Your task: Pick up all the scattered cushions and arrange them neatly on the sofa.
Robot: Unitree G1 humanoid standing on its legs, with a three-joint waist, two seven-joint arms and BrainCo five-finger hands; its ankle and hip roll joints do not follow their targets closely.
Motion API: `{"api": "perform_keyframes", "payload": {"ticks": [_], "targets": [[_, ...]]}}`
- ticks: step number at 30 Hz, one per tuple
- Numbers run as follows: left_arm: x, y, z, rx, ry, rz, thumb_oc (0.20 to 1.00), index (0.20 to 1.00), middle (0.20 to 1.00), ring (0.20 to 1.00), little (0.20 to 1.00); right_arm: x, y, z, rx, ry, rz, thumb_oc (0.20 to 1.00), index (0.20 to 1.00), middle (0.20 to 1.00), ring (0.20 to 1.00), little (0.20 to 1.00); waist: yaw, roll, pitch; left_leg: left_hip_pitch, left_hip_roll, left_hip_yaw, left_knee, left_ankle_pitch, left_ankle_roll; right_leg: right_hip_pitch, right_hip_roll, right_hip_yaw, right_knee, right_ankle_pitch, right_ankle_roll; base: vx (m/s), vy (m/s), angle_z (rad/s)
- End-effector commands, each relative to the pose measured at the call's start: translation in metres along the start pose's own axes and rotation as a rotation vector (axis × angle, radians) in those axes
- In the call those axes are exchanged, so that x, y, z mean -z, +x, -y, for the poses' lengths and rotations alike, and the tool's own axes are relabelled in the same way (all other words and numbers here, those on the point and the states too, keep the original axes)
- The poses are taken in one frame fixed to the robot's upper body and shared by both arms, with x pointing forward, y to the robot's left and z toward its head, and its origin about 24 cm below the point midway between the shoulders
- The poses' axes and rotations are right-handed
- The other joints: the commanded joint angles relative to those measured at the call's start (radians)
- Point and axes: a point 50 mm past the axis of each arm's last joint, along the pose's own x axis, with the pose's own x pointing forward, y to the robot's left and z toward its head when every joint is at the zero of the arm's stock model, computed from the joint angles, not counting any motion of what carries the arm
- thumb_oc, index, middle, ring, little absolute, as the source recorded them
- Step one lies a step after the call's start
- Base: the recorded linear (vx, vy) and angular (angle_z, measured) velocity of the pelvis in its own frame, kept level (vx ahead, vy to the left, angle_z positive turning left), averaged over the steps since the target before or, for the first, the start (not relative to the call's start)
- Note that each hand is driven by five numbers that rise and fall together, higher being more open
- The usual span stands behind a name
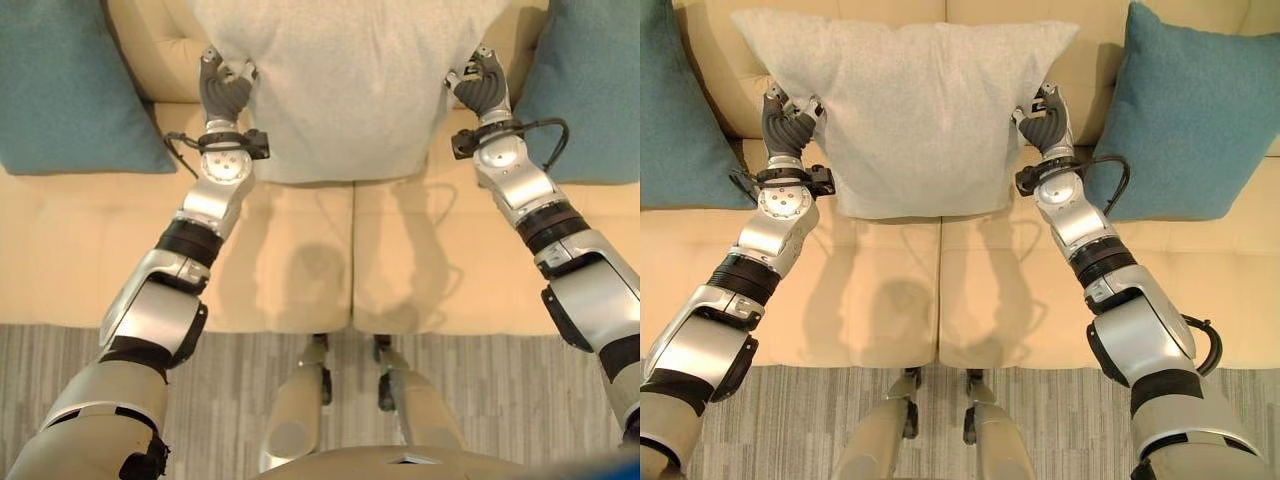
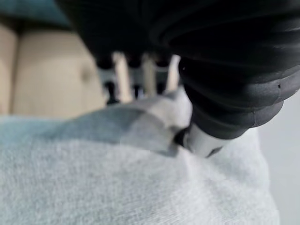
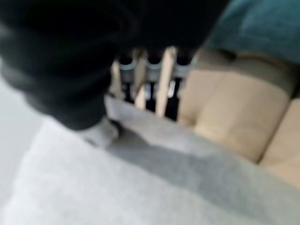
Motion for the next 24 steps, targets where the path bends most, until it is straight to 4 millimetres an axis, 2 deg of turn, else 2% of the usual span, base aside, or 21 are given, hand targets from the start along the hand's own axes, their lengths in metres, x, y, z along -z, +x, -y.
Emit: {"api": "perform_keyframes", "payload": {"ticks": [1, 6, 7, 8, 9, 12, 18, 21, 22, 23, 24], "targets": [[-0.085, 0.021, 0.025, 0.076, -0.127, 0.303, 0.2, 0.2, 0.2, 0.2, 0.2, -0.076, 0.014, -0.013, -0.034, 0.097, 0.265, 0.2, 0.2, 0.2, 0.2, 0.2, 0.025, -0.051, -0.051, -0.029, -0.02, 0.001, -0.037, -0.03, -0.07, -0.044, -0.079, -0.004, -0.108, 0.083, 0.113, -0.02, -0.01, 0.21], [-0.074, 0.023, 0.028, 0.076, -0.114, 0.245, 0.2, 0.2, 0.2, 0.2, 0.2, -0.077, 0.016, -0.015, -0.042, 0.063, 0.258, 0.2, 0.2, 0.2, 0.2, 0.2, 0.024, -0.058, -0.041, -0.064, -0.021, -0.006, -0.034, -0.022, -0.073, -0.077, -0.077, -0.008, -0.109, 0.09, 0.113, -0.01, -0.005, 0.07], [-0.068, 0.026, 0.028, 0.072, -0.079, 0.212, 0.545, 0.545, 0.545, 0.545, 0.545, -0.075, 0.019, -0.014, -0.037, 0.046, 0.24, 0.294, 0.294, 0.294, 0.294, 0.294, 0.022, -0.06, -0.034, -0.079, -0.019, -0.008, -0.032, -0.018, -0.075, -0.09, -0.078, -0.008, -0.11, 0.093, 0.111, -0.04, -0.016, 0.0], [-0.066, 0.029, 0.026, 0.063, -0.054, 0.194, 1.0, 1.0, 1.0, 1.0, 1.0, -0.074, 0.021, -0.012, -0.032, 0.049, 0.227, 0.749, 0.749, 0.749, 0.749, 0.749, 0.021, -0.061, -0.031, -0.089, -0.021, -0.009, -0.03, -0.016, -0.075, -0.1, -0.079, -0.009, -0.11, 0.097, 0.111, -0.03, 0.001, 0.07], [-0.065, 0.036, 0.019, 0.049, 0.007, 0.173, 1.0, 1.0, 1.0, 1.0, 1.0, -0.074, 0.025, -0.008, -0.027, 0.009, 0.21, 1.0, 1.0, 1.0, 1.0, 1.0, 0.018, -0.059, -0.025, -0.096, -0.02, -0.01, -0.03, -0.016, -0.077, -0.109, -0.077, -0.01, -0.11, 0.099, 0.111, -0.02, 0.01, 0.04], [-0.076, 0.044, 0.011, 0.033, 0.046, 0.202, 1.0, 1.0, 1.0, 1.0, 1.0, -0.073, 0.03, 0.001, 0.001, -0.005, 0.193, 1.0, 1.0, 1.0, 1.0, 1.0, 0.018, -0.058, -0.02, -0.109, -0.022, -0.012, -0.032, -0.007, -0.078, -0.124, -0.078, -0.009, -0.11, 0.104, 0.112, -0.01, 0.003, -0.03], [-0.093, 0.057, -0.012, -0.012, 0.099, 0.226, 1.0, 1.0, 1.0, 1.0, 1.0, -0.065, 0.038, 0.031, 0.077, -0.028, 0.137, 1.0, 1.0, 1.0, 1.0, 1.0, 0.011, -0.047, -0.023, -0.09, -0.023, -0.012, -0.045, -0.008, -0.081, -0.117, -0.079, -0.009, -0.11, 0.103, 0.114, 0.0, 0.012, 0.08], [-0.106, 0.063, -0.023, -0.032, 0.116, 0.24, 1.0, 1.0, 1.0, 1.0, 1.0, -0.061, 0.042, 0.055, 0.125, -0.062, 0.105, 1.0, 1.0, 1.0, 1.0, 1.0, 0.009, -0.04, -0.024, -0.061, -0.024, -0.01, -0.064, -0.006, -0.084, -0.097, -0.08, -0.014, -0.11, 0.102, 0.117, -0.01, 0.006, 0.12], [-0.107, 0.063, -0.023, -0.032, 0.116, 0.241, 1.0, 1.0, 1.0, 1.0, 1.0, -0.062, 0.042, 0.055, 0.126, -0.061, 0.106, 1.0, 1.0, 1.0, 1.0, 1.0, 0.008, -0.041, -0.024, -0.064, -0.025, -0.01, -0.065, -0.001, -0.083, -0.101, -0.082, -0.014, -0.11, 0.105, 0.117, 0.0, 0.0, 0.0], [-0.108, 0.065, -0.03, -0.042, 0.118, 0.242, 1.0, 1.0, 1.0, 1.0, 1.0, -0.058, 0.042, 0.07, 0.152, -0.08, 0.09, 1.0, 1.0, 1.0, 1.0, 1.0, 0.009, -0.038, -0.023, -0.044, -0.024, -0.009, -0.067, -0.008, -0.084, -0.083, -0.081, -0.015, -0.11, 0.1, 0.118, -0.01, 0.002, -0.04], [-0.11, 0.065, -0.034, -0.048, 0.105, 0.25, 1.0, 1.0, 1.0, 1.0, 1.0, -0.056, 0.042, 0.075, 0.164, -0.072, 0.088, 1.0, 1.0, 1.0, 1.0, 1.0, 0.01, -0.037, -0.022, -0.033, -0.024, -0.009, -0.068, -0.01, -0.084, -0.073, -0.081, -0.016, -0.11, 0.099, 0.117, 0.0, 0.013, -0.07]]}}
